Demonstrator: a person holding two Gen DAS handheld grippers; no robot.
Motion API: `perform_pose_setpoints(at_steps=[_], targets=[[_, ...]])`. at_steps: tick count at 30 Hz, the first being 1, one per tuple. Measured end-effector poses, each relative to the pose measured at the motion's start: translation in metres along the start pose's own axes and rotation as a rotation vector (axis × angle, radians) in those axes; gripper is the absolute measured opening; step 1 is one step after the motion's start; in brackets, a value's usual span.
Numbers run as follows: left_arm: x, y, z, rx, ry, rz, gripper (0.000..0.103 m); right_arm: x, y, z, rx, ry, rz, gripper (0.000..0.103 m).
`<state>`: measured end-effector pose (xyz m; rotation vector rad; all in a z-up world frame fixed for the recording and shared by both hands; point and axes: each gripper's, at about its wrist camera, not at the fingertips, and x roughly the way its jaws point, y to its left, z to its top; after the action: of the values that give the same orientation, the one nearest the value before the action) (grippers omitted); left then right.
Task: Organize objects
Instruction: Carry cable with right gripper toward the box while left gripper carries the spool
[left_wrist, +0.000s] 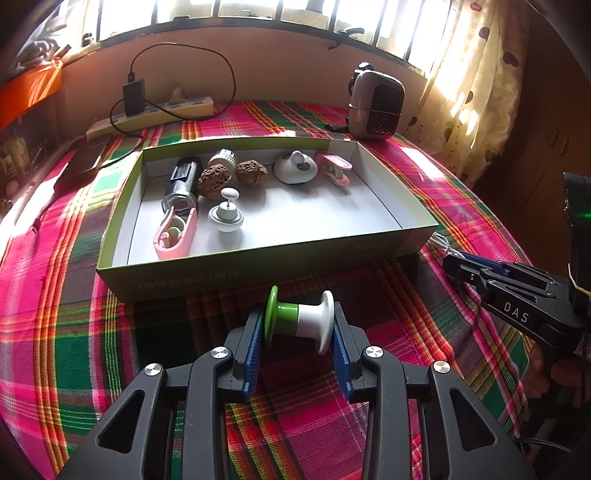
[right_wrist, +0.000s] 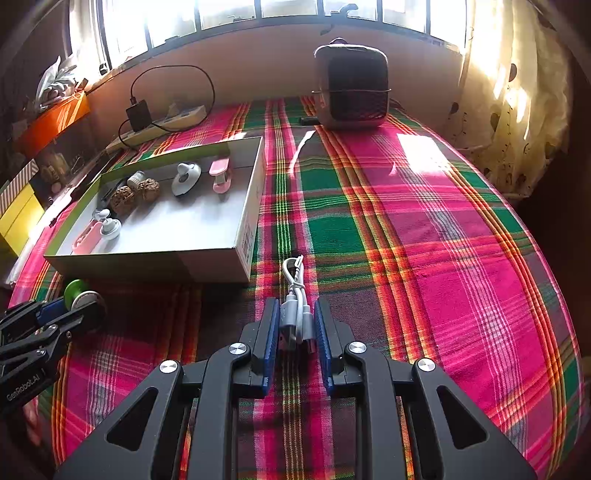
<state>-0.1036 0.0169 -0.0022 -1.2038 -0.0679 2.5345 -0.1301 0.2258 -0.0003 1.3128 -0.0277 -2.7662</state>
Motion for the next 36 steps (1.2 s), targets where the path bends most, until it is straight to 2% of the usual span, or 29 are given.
perform_pose_setpoints(at_steps=[17,36], targets=[[-0.011,-0.010,0.000,0.024,-0.025,0.013,0.031,-0.016,-0.003,-0.002,0.012,-0.040,0.023,0.021],[-0.012,-0.017,-0.004,0.031,-0.017,0.017,0.031,-0.013,-0.008,-0.017,0.005,0.001,0.044,0.020]])
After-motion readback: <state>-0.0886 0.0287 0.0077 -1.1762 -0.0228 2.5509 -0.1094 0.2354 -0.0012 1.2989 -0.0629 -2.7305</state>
